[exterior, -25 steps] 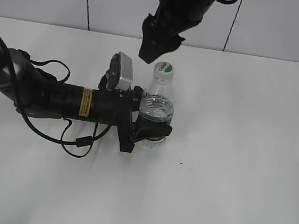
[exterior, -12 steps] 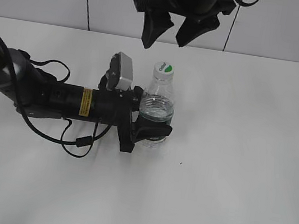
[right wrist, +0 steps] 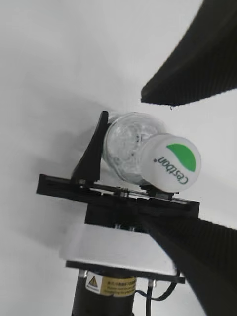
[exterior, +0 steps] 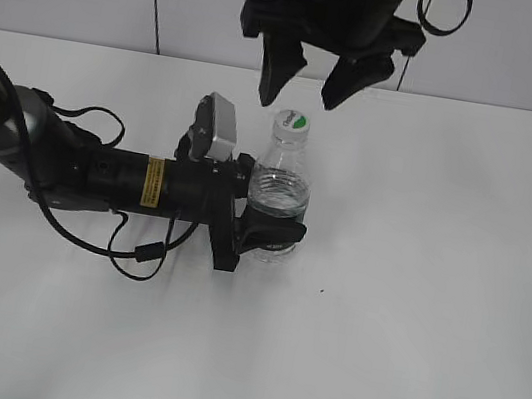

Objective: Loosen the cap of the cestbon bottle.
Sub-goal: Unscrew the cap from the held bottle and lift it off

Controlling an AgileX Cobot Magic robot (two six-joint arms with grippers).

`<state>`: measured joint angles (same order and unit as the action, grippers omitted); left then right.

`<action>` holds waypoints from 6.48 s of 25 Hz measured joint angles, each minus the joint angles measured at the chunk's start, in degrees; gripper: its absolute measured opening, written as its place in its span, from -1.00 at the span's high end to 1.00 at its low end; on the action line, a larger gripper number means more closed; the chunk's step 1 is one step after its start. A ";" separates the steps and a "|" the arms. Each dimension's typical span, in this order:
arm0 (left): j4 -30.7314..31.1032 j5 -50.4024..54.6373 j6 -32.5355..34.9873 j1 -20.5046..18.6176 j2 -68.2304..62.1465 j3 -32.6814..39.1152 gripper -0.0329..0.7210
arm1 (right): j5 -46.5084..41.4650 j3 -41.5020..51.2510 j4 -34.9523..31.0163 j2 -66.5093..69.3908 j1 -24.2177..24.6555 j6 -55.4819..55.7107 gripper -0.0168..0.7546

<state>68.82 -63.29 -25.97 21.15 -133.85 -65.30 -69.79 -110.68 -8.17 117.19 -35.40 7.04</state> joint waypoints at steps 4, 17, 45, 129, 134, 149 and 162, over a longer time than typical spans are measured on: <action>0.00 0.00 -0.11 0.00 0.00 0.00 -0.16 | -0.10 2.18 -0.90 0.00 0.00 0.74 -0.40; 0.00 0.05 -0.11 0.00 0.00 0.00 -0.16 | -0.16 3.00 -2.30 0.00 0.00 0.96 -0.39; 0.00 0.05 -0.14 0.00 0.04 0.00 -0.16 | -0.17 3.31 -1.93 1.07 0.00 1.04 0.05; 1.45 0.28 -0.57 0.00 0.11 -0.29 -0.16 | -0.18 -3.83 -2.95 0.98 -0.05 -54.73 -0.44; 1.45 0.28 -0.62 0.00 0.11 -0.29 -0.16 | -0.18 -4.25 -0.99 0.98 -0.05 -40.87 -0.44; 1.11 0.29 -0.74 0.00 0.11 -0.29 -0.16 | -0.23 -3.61 2.03 0.98 -0.05 -4.45 -0.44; 0.57 0.29 -0.86 0.00 0.11 -0.29 -0.16 | -0.24 2.08 1.41 -1.64 -0.05 4.39 -0.44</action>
<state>69.39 -63.00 -26.83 21.15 -133.74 -65.59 -70.03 -108.60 -6.76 115.54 -35.44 11.43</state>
